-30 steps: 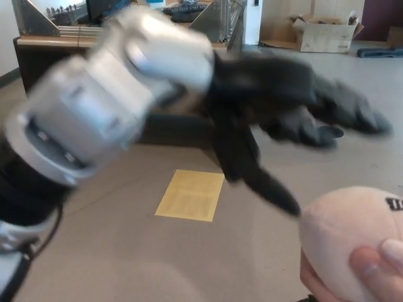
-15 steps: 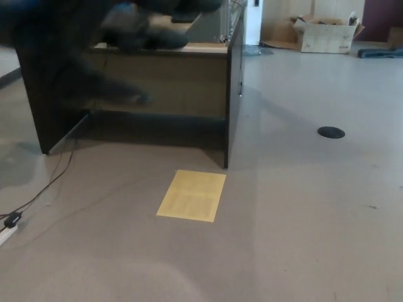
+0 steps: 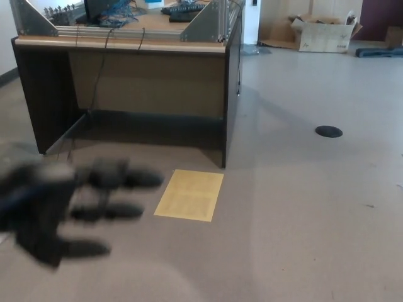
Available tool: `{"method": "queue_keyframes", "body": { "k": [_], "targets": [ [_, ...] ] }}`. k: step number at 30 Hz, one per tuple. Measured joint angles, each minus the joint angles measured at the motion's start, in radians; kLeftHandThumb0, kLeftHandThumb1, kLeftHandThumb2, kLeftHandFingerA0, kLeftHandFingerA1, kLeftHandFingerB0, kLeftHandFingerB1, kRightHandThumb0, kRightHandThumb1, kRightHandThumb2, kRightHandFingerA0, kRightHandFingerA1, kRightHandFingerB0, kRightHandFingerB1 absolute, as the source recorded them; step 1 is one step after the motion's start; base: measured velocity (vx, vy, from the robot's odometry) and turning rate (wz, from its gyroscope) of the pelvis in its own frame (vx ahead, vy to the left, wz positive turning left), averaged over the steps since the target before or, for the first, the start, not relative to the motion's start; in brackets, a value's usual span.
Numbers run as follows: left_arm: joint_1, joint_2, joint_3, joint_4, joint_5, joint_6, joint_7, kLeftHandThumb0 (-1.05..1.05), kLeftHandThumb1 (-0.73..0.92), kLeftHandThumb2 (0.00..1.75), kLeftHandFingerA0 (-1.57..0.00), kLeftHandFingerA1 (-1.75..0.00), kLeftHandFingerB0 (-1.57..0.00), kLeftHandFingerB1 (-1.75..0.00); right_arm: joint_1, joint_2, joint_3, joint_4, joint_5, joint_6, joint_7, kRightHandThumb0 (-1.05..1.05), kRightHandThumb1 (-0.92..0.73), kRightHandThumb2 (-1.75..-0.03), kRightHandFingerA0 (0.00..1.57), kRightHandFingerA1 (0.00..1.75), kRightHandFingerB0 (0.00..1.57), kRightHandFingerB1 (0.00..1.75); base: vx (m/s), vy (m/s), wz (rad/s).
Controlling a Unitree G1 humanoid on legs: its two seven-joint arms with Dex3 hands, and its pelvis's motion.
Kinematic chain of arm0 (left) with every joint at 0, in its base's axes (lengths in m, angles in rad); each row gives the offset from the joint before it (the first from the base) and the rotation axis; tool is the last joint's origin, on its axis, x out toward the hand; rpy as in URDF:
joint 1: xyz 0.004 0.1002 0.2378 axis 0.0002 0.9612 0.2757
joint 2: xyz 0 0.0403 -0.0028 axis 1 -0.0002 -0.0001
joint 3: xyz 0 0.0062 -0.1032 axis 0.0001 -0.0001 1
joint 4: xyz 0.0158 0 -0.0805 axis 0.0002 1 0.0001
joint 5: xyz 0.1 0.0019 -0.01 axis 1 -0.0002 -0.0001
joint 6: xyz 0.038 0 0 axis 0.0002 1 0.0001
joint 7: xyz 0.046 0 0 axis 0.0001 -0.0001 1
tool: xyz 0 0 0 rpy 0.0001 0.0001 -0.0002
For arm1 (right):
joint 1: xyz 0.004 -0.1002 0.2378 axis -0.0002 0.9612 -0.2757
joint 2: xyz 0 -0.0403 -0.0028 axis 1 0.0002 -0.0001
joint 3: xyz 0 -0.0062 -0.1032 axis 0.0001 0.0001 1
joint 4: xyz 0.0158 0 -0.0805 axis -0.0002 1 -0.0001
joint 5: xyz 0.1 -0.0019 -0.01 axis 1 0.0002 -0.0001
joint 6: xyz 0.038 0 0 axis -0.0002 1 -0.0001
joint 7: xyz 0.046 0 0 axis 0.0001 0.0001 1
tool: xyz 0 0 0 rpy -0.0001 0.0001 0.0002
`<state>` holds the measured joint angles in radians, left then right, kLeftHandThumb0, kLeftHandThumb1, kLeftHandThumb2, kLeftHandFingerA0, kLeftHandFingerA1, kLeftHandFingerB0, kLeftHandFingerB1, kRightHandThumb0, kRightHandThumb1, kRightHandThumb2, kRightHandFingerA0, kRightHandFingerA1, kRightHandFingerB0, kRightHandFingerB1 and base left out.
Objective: The robot extends its left hand to pick up an emotional support dumpling from the palm of a person and brings its hand down by its side. Then it extends its arm again to hand the dumpling back to the person.
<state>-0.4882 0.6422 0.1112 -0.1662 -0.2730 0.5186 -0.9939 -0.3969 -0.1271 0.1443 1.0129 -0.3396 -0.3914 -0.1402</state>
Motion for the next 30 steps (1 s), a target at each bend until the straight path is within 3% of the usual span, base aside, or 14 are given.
{"method": "queue_keyframes", "body": {
  "k": [1,2,11,12,18,19,20,21,23,24,27,28,29,30],
  "targets": [
    [0.004,-0.001,0.000,0.002,0.000,-0.001,0.001,-0.75,0.48,0.84,-0.03,-0.38,-0.15,-0.41,0.001,0.000,0.000,0.000,0.000,0.000,0.000,-0.51,-0.74,-0.63,0.61,0.45,0.48,0.37,0.00,0.000,0.00],
    [0.075,-0.017,0.007,0.025,0.006,-0.029,0.021,-0.74,0.49,0.82,-0.05,-0.32,-0.10,-0.29,0.017,0.000,0.000,0.000,0.000,-0.005,0.000,-0.54,-0.75,-0.63,0.52,0.42,0.46,0.36,0.00,0.000,0.00],
    [0.414,-0.101,0.031,0.232,0.046,-0.171,0.146,-0.74,0.51,0.86,-0.04,-0.35,-0.08,-0.27,0.140,-0.001,-0.012,-0.001,0.002,-0.046,-0.007,-0.54,-0.68,-0.62,0.45,0.40,0.36,0.33,0.00,0.000,0.00],
    [0.443,-0.109,0.033,0.262,0.055,-0.191,0.163,-0.74,0.62,0.61,-0.10,-0.28,-0.11,-0.23,0.153,-0.002,-0.017,-0.001,0.002,-0.053,-0.010,-0.54,-0.68,-0.63,0.44,0.40,0.36,0.33,0.00,0.000,0.00],
    [0.542,-0.143,0.035,0.398,0.093,-0.286,0.256,-0.74,0.65,0.60,-0.11,-0.29,-0.11,-0.22,0.199,-0.004,-0.042,-0.001,0.007,-0.088,-0.019,-0.51,-0.70,-0.61,0.46,0.40,0.37,0.32,0.00,0.000,0.00],
    [0.554,-0.147,0.035,0.422,0.102,-0.306,0.275,-0.79,0.52,0.87,-0.03,-0.38,-0.13,-0.29,0.203,-0.005,-0.046,-0.001,0.009,-0.095,-0.020,-0.51,-0.71,-0.61,0.46,0.40,0.37,0.32,0.00,0.000,0.00],
    [0.559,-0.149,0.035,0.440,0.108,-0.321,0.290,-0.79,0.52,0.87,-0.03,-0.38,-0.13,-0.29,0.206,-0.006,-0.050,-0.001,0.010,-0.100,-0.020,-0.51,-0.71,-0.61,0.46,0.40,0.37,0.32,0.00,0.000,0.00],
    [0.563,-0.151,0.035,0.460,0.115,-0.338,0.306,-0.72,0.64,0.61,-0.12,-0.30,-0.11,-0.23,0.206,-0.007,-0.054,-0.001,0.012,-0.105,-0.021,-0.52,-0.71,-0.61,0.46,0.39,0.37,0.32,0.00,0.000,0.00],
    [0.566,-0.154,0.035,0.484,0.123,-0.360,0.327,-0.71,0.64,0.62,-0.13,-0.31,-0.11,-0.24,0.206,-0.008,-0.060,-0.001,0.014,-0.111,-0.022,-0.52,-0.68,-0.61,0.46,0.41,0.36,0.32,0.00,0.000,0.00],
    [0.566,-0.158,0.035,0.507,0.134,-0.383,0.348,-0.77,0.50,0.84,-0.06,-0.40,-0.11,-0.32,0.206,-0.009,-0.067,-0.001,0.015,-0.118,-0.023,-0.52,-0.69,-0.61,0.46,0.40,0.35,0.32,0.00,0.000,0.00],
    [0.567,-0.165,0.034,0.554,0.153,-0.431,0.391,-0.74,0.50,0.86,-0.10,-0.43,-0.01,-0.34,0.206,-0.012,-0.079,-0.001,0.018,-0.132,-0.026,-0.50,-0.70,-0.61,0.45,0.40,0.36,0.32,0.00,0.000,0.00],
    [0.567,-0.166,0.034,0.569,0.158,-0.448,0.406,-0.70,0.65,0.60,-0.15,-0.31,-0.11,-0.25,0.206,-0.013,-0.082,-0.001,0.020,-0.136,-0.027,-0.51,-0.70,-0.61,0.45,0.40,0.36,0.32,0.00,0.000,0.00],
    [0.567,-0.166,0.034,0.584,0.165,-0.465,0.419,-0.70,0.49,0.88,-0.13,-0.46,0.00,-0.36,0.206,-0.013,-0.084,-0.001,0.021,-0.141,-0.027,-0.51,-0.71,-0.61,0.44,0.41,0.35,0.32,0.00,0.000,0.00],
    [0.566,-0.166,0.034,0.594,0.170,-0.478,0.429,-0.74,0.54,0.81,-0.11,-0.40,-0.07,-0.36,0.206,-0.014,-0.087,-0.001,0.022,-0.144,-0.028,-0.51,-0.71,-0.61,0.44,0.41,0.35,0.32,0.00,0.000,0.00]
  ]
}}
